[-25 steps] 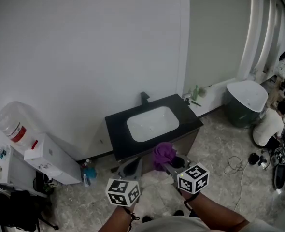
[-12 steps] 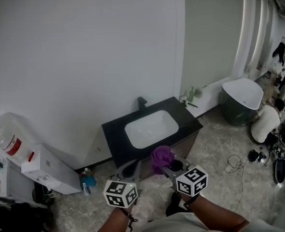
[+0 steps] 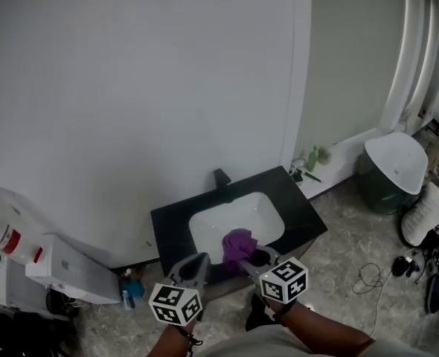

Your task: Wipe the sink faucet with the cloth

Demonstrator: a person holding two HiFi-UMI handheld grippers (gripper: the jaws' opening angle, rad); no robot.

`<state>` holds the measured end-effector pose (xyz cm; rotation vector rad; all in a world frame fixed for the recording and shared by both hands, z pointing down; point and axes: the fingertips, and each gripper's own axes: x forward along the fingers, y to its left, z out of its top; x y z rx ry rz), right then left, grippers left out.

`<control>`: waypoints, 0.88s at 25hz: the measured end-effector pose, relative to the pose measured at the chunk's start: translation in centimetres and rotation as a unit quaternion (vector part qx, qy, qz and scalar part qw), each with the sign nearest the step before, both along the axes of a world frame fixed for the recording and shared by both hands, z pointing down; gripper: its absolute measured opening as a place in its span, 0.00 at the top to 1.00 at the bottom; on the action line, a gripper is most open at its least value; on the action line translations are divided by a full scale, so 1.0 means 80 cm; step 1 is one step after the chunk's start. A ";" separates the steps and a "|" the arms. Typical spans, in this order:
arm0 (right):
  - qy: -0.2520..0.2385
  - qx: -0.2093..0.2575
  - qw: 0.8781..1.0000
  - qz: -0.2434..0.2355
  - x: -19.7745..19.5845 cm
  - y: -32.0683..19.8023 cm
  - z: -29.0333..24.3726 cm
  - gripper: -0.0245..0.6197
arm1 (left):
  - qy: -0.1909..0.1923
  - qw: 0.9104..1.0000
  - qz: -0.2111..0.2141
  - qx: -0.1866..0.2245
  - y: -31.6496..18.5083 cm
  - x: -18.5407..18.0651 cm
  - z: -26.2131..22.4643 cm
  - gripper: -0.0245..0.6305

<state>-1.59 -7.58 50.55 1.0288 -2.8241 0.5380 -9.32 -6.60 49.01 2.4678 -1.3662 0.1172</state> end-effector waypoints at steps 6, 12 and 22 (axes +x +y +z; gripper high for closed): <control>0.019 -0.010 0.999 -0.040 0.033 -0.173 0.007 0.83 | 0.009 0.999 -0.039 -0.023 -0.150 0.039 0.009 0.95; 0.039 -0.029 0.998 -0.049 0.024 -0.326 0.049 0.83 | 0.003 0.997 -0.071 -0.042 -0.244 0.033 0.035 0.95; 0.158 -0.113 0.980 -0.038 -0.040 -0.534 0.170 0.83 | 0.005 0.993 -0.075 -0.086 -0.282 0.008 0.074 0.95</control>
